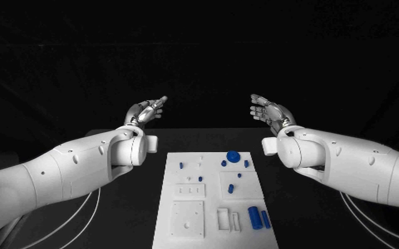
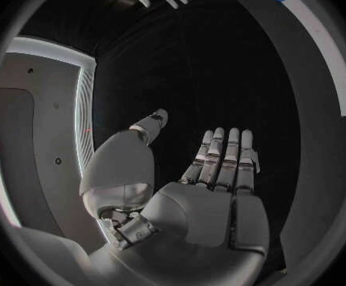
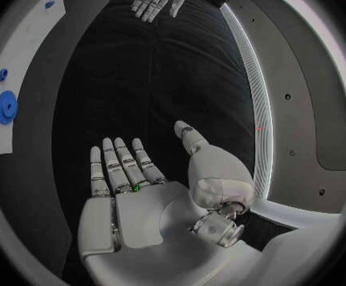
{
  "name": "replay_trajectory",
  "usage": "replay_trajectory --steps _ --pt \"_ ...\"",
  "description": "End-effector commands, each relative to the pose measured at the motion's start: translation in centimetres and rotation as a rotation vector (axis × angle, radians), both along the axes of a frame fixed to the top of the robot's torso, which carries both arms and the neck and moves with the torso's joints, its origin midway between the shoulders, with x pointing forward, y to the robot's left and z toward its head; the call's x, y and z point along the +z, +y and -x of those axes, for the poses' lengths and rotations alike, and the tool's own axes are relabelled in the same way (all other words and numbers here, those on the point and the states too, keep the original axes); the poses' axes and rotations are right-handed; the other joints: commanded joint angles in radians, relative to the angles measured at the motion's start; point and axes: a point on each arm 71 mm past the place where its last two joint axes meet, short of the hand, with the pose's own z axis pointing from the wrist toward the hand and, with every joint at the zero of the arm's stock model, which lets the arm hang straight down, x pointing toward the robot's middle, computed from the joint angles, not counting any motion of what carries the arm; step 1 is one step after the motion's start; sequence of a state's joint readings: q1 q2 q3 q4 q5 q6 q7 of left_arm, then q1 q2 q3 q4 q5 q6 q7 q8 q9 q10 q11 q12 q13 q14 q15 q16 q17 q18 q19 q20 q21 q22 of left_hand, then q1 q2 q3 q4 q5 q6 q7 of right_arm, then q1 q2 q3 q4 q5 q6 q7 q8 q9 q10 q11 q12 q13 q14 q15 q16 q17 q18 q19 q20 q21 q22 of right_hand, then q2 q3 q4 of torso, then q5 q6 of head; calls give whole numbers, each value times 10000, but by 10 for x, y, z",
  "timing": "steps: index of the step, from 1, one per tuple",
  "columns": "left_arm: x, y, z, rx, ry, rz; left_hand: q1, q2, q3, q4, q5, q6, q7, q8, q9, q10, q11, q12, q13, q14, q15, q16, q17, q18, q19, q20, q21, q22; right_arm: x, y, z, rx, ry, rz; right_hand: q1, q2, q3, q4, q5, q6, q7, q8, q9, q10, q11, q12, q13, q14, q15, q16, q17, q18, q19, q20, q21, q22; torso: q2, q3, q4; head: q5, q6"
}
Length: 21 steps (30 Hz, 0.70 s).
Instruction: Assemble the parts on the task board
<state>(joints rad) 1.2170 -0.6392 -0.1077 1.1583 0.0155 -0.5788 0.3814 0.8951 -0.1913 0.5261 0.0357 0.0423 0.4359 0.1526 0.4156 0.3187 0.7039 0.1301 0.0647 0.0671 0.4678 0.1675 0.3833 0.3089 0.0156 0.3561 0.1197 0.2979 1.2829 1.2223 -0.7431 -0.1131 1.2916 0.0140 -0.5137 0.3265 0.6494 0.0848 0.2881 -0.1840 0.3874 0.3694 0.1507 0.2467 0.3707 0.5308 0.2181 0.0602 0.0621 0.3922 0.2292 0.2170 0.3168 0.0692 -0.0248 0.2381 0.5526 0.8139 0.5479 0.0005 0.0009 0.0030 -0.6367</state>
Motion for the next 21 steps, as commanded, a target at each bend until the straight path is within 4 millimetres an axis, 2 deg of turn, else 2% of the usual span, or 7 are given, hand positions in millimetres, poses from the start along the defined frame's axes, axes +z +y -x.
replay_trajectory --steps 1,5,10,12,13,19,21 --pt "1 0 -13 -1051 871 477 385 -67 232 63 77 200 115 184 139 272 60 46 39 185 54 196 134 -156 176 33 142 458 -2 1 -8 1713 1378 -522 1456 -131 597 -889 -52 501 791 427 394 1035 131 182 105 606 141 440 447 127 83 282 668 855 0 1 1 -2 -1" --pt "9 7 -26 -1119 987 368 411 -55 236 72 77 202 123 191 149 282 69 50 41 182 54 202 144 -156 187 30 143 459 4 -9 -18 2045 1734 -409 2498 -560 1223 -1005 -95 759 1032 618 428 1556 372 502 164 1041 456 704 550 183 257 370 1448 1868 0 1 1 -2 -1" --pt "12 10 -31 -1148 1037 314 474 -31 226 64 79 214 134 208 170 308 77 60 46 179 53 214 164 -156 198 23 141 460 8 -15 -23 2233 1936 -332 3243 -1013 1631 -1035 -195 1228 1088 878 472 2163 399 991 240 1798 443 1086 694 461 975 340 1721 1953 0 1 1 -2 -1" --pt "12 10 -31 -1148 1037 314 658 102 186 -69 85 226 174 225 197 347 115 68 50 189 53 237 195 -156 212 11 136 462 8 -15 -24 2246 1951 -326 3543 -1216 1842 -1031 -210 1587 1066 1040 499 2556 267 1267 293 2425 222 1400 842 693 1565 305 1875 1921 0 1 1 -2 -1" --pt "12 9 -24 -1408 1241 422 699 158 176 -106 87 230 177 228 201 353 117 68 50 192 53 241 201 -156 215 8 134 461 15 -19 -33 2644 60 4303 3591 -1260 1893 -1030 -221 1657 1055 1066 498 2628 238 1318 298 2567 168 1466 880 753 1719 298 1907 1906 48 -15 12 -7 -129" --pt "14 14 -17 -1837 1101 620 943 627 -183 -555 99 625 278 398 316 862 251 243 124 433 92 360 309 -156 406 -71 109 437 18 -8 -31 3930 -1376 6962 4094 -1675 2467 -1017 -636 2826 791 1412 496 3724 -203 1914 336 4515 -633 2221 1423 1506 3864 244 2227 1657 152 31 33 -10 -156" --pt "16 16 -15 -1792 875 620 1265 1086 -121 -898 138 1434 399 710 434 1706 347 598 263 970 185 587 415 -112 821 -218 209 412 19 -3 -29 4357 -1862 7960 4391 -1733 2893 -976 -943 3597 553 1681 626 4531 -519 2240 496 6442 -1564 3248 2187 1926 5776 57 2959 1728 201 52 32 -1 -133"
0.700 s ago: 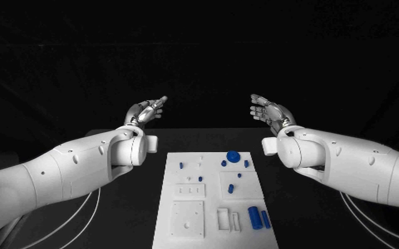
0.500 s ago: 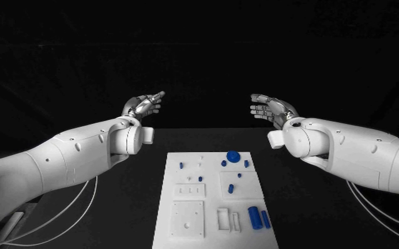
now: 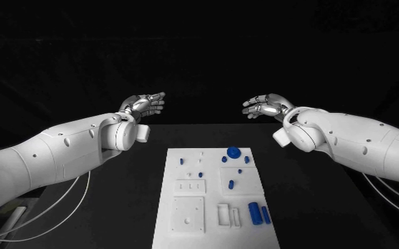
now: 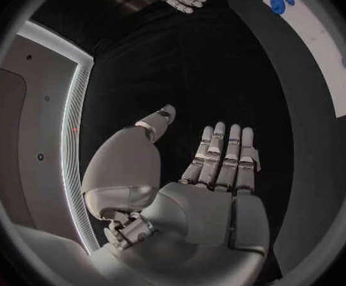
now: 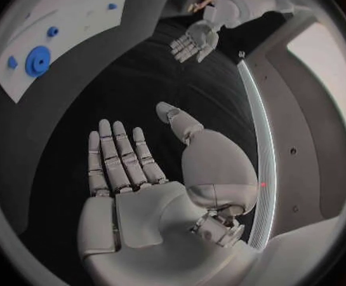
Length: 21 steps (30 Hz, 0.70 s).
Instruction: Assemble the parts on the task board
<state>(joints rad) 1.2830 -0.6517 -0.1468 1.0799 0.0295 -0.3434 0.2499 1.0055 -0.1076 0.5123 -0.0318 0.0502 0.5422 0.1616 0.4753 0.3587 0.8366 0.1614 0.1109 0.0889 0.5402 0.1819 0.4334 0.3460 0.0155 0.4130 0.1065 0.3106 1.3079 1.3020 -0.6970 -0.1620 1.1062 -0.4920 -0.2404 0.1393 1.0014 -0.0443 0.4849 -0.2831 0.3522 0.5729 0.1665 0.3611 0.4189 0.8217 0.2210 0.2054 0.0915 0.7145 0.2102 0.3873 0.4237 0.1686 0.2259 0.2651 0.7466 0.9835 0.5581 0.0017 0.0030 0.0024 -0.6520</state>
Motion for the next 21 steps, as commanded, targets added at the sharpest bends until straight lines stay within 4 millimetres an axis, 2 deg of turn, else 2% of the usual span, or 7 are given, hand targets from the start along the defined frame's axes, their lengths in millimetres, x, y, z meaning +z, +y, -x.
replay_trajectory --steps 1,4,7,9,12,16,21 --pt "3 -5 3 -561 -209 335 201 312 5 -323 43 465 235 103 21 451 -11 129 33 303 29 83 42 -116 347 -117 74 136 3 13 4 1940 -1715 3368 909 -474 974 -14 -638 1630 365 543 151 1683 -580 789 210 3352 -1428 1598 1206 932 3424 -273 1040 10 113 50 18 4 32" --pt "4 -4 7 -719 -262 422 285 502 24 -748 58 951 148 31 -59 937 -75 135 -13 934 -66 197 72 16 1105 -301 113 -12 4 20 6 2427 -2270 4375 1139 -623 1124 -50 -743 2010 226 587 178 2096 -885 752 278 4470 -1809 2203 1840 932 4724 -789 1506 30 144 84 45 7 29" --pt "5 -6 13 -1082 -187 427 336 562 84 -1015 86 1221 218 -26 -108 1280 -5 152 -36 1288 -72 219 64 122 1453 -330 86 -101 4 28 8 2838 -2855 5318 1283 -700 1096 -81 -746 2212 177 571 159 2343 -1041 686 311 5297 -2048 2806 2353 932 5559 -1125 1892 119 207 107 71 -23 79" --pt "6 -10 19 -1352 -290 293 632 546 231 -1381 380 1538 370 16 -104 1851 92 368 38 1856 4 444 149 302 1767 -283 197 -56 3 34 10 3051 -3136 5835 1363 -761 1035 -82 -722 2330 164 529 122 2459 -1139 591 314 5734 -2162 3344 2788 932 6147 -1420 2222 228 267 106 94 -58 103" --pt "9 -13 26 -1733 -498 205 727 596 274 -1790 679 1837 290 -22 -127 2352 -85 507 53 2453 -110 665 257 454 2148 -352 364 58 2 42 13 3344 -3529 6613 1414 -811 987 -68 -697 2473 111 397 33 2623 -1179 348 301 5835 -2222 4107 3518 932 6638 -1791 2514 390 336 98 138 -119 159" --pt "12 -16 35 -2281 -590 256 817 522 318 -2090 680 1937 274 -91 -154 2437 -101 468 3 2512 -124 615 256 446 2197 -374 352 82 -2 47 16 3494 -3732 7416 1508 -952 959 -70 -699 2516 48 264 -45 2652 -1168 71 259 6141 -2198 4981 4175 932 7152 -2078 2958 672 442 89 188 -190 230" --pt "15 -18 44 -2948 -776 3 788 409 330 -2238 553 1961 273 -195 -195 2394 -64 350 -80 2332 -85 413 195 423 2176 -344 288 84 -11 53 22 3677 -3828 7905 1529 -1114 1182 -45 -902 2458 137 62 -152 2595 -1063 -342 130 6257 -2092 6156 4899 932 7682 -2469 3482 1049 630 64 276 -308 311"
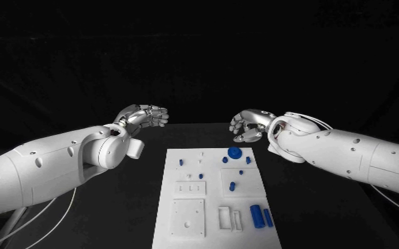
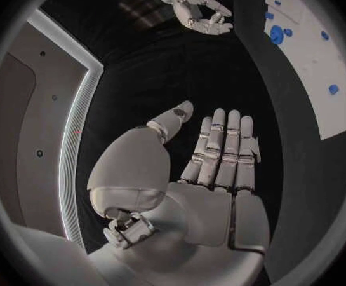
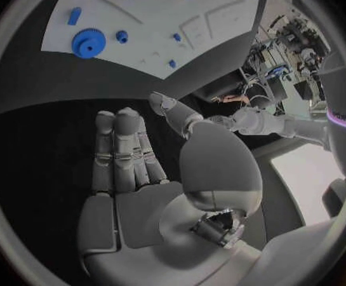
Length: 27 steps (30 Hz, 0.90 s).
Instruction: Assemble the parts on the task board
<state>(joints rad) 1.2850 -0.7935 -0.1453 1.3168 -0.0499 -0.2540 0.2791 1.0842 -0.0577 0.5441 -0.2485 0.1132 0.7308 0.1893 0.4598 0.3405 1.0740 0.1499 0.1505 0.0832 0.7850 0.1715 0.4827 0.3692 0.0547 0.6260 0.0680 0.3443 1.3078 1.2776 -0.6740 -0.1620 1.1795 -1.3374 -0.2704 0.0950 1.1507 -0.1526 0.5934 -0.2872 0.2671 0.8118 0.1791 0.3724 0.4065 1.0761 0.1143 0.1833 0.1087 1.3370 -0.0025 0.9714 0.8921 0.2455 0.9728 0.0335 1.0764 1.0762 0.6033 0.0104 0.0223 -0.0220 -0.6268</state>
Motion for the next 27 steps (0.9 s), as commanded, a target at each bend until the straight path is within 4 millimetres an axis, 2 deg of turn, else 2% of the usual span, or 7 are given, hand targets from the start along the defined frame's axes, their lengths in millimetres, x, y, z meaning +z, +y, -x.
replay_trajectory --steps 1,8,16,18,19,23,27 --pt "5 -10 7 -1033 -481 -168 -11 -107 12 -74 -100 80 -2 -51 -18 22 51 -57 -32 -143 20 -109 -45 28 38 45 -62 83 -3 4 2 127 -677 1172 32 -34 137 2 -74 70 18 -65 -34 57 17 -161 -56 40 45 407 252 163 258 -181 218 152 219 -27 100 -71 67" --pt "7 -15 16 -1218 -429 -40 -60 -155 25 -66 -116 84 15 -104 -39 14 59 -109 -66 -233 37 -215 -73 17 -2 62 -117 74 -5 8 6 293 -765 1496 -44 -162 325 23 -94 85 29 -124 -56 115 38 -341 -111 45 64 850 386 163 482 -328 370 293 445 -70 165 -145 15" --pt "9 -15 21 -1241 -350 22 -94 -204 26 -61 -113 57 37 -153 -58 -10 72 -154 -90 -251 44 -259 -78 18 -4 68 -140 75 -17 12 8 351 -793 1816 -97 -287 471 47 -262 -15 -9 -211 -96 23 92 -528 -187 -22 117 925 300 163 449 -347 339 351 692 -77 205 -189 -8" --pt "10 -15 22 -1238 -341 52 -110 -215 23 -53 -113 41 46 -171 -65 -19 86 -168 -96 -247 52 -265 -77 18 -4 71 -145 76 -18 12 9 363 -854 1895 -96 -340 486 36 -303 -35 -35 -226 -106 -22 114 -576 -210 -31 138 933 279 163 444 -349 327 356 716 -77 212 -189 -12" --pt "10 -16 22 -1249 -346 59 -132 -232 19 -43 -116 21 61 -193 -73 -29 104 -184 -103 -224 70 -265 -72 19 -7 80 -153 78 -19 12 9 365 -853 1949 -70 -406 506 21 -360 -57 -72 -239 -114 -109 149 -645 -244 -43 173 935 256 163 433 -352 312 360 774 -78 223 -205 36" --pt "12 -16 23 -1173 -438 122 -153 -253 17 -34 -117 1 78 -218 -82 -39 117 -205 -111 -206 84 -270 -67 23 -11 92 -163 81 -23 13 10 396 -850 2141 -36 -559 543 31 -614 -59 -191 -242 -123 -311 231 -820 -348 -61 254 965 166 163 417 -342 254 369 886 -93 252 -270 14" --pt "12 -16 24 -1144 -412 151 -151 -253 21 -35 -114 1 79 -222 -83 -36 117 -207 -112 -199 85 -271 -65 26 -11 94 -165 82 -27 15 10 428 -832 2248 -58 -626 537 53 -741 -77 -258 -249 -129 -365 264 -878 -378 -68 287 992 122 163 430 -335 221 365 1061 -110 281 -298 44"
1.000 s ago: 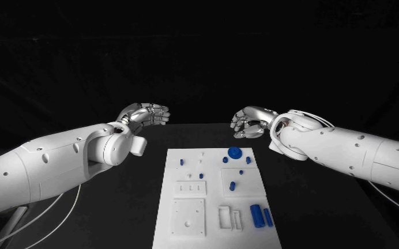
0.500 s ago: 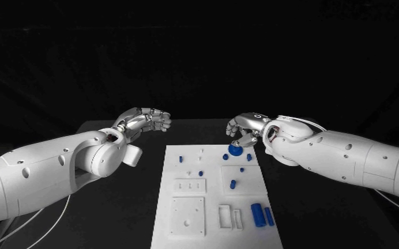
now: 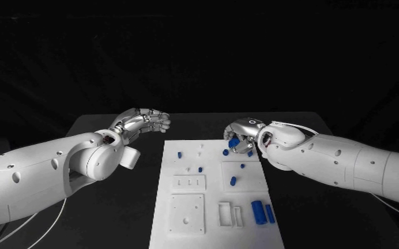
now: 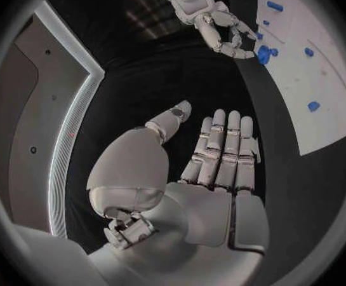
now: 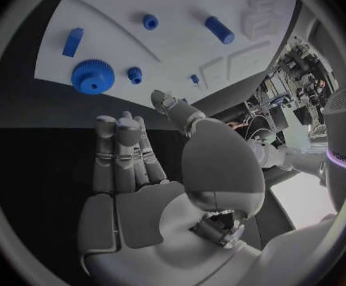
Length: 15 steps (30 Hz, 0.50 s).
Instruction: Assemble the parts on the task board
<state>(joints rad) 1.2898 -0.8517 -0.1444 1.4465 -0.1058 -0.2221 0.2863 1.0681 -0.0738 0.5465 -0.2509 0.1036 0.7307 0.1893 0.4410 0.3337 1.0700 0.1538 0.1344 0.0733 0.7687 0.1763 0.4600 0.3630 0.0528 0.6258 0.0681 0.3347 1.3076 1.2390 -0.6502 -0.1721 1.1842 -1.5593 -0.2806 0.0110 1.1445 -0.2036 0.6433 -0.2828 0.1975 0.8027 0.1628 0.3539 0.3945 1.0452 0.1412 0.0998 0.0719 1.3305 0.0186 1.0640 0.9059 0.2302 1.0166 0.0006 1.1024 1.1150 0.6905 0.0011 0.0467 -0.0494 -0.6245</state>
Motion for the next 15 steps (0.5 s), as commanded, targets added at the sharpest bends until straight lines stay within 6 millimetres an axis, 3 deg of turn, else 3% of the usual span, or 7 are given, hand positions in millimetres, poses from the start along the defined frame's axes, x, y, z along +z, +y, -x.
replay_trajectory --steps 1,7,15 --pt "3 -1 0 -11 -170 125 10 -93 -2 -11 -17 2 79 -34 -16 5 77 -45 -13 -35 37 -44 -3 46 -10 93 -69 85 -3 1 0 60 -194 410 0 -128 39 15 -67 12 -109 -65 -10 -72 -2 -59 -17 -6 78 71 -27 316 -4 -5 -48 -25 220 -15 41 -31 19" --pt "3 -2 0 -34 -156 130 5 -95 -1 -9 -13 6 81 -36 -16 11 77 -47 -13 -28 39 -46 -1 49 -9 96 -71 87 -9 4 2 137 -115 431 -27 -156 45 47 -154 21 -145 -57 -9 -87 -3 -91 -26 -13 80 100 -69 316 18 -1 -81 -31 386 -19 63 -77 5" --pt "2 -1 -2 22 -137 163 -16 -85 5 8 -5 13 85 -50 -18 51 65 -43 -9 22 38 -37 14 61 1 101 -77 95 -11 5 2 171 -106 412 26 8 175 46 -411 206 -141 33 17 194 -144 25 29 -20 -56 177 -168 316 68 -12 -137 -22 552 -23 87 -88 -11"
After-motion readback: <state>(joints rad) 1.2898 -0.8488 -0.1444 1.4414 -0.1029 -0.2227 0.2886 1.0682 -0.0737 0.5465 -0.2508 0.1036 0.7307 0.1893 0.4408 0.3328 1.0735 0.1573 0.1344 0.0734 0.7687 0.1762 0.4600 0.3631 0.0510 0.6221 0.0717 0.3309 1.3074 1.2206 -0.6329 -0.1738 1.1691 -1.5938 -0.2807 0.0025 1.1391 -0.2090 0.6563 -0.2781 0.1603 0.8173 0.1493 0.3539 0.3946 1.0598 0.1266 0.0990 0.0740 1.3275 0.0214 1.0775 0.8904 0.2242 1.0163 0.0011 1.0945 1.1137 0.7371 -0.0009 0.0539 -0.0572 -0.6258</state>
